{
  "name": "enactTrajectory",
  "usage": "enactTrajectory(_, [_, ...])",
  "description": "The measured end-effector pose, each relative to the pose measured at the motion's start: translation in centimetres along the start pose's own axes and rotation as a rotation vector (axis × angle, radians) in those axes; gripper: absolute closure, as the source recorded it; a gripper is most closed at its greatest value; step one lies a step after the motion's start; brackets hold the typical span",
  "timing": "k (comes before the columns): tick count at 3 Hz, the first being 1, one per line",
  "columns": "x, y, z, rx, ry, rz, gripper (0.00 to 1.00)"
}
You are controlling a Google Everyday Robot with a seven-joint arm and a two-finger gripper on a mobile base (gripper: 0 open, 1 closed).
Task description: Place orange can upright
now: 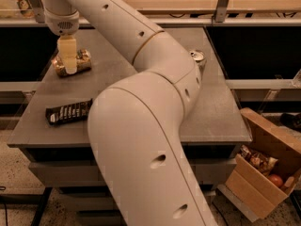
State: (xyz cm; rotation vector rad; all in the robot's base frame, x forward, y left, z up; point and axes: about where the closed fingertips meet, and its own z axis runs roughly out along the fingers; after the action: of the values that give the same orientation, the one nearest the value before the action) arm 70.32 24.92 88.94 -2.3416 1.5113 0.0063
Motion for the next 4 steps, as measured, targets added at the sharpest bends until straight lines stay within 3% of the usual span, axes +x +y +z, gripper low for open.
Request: enactTrajectory(4, [0.3, 0.8, 3.7, -0.045, 0.103, 0.021, 0.0])
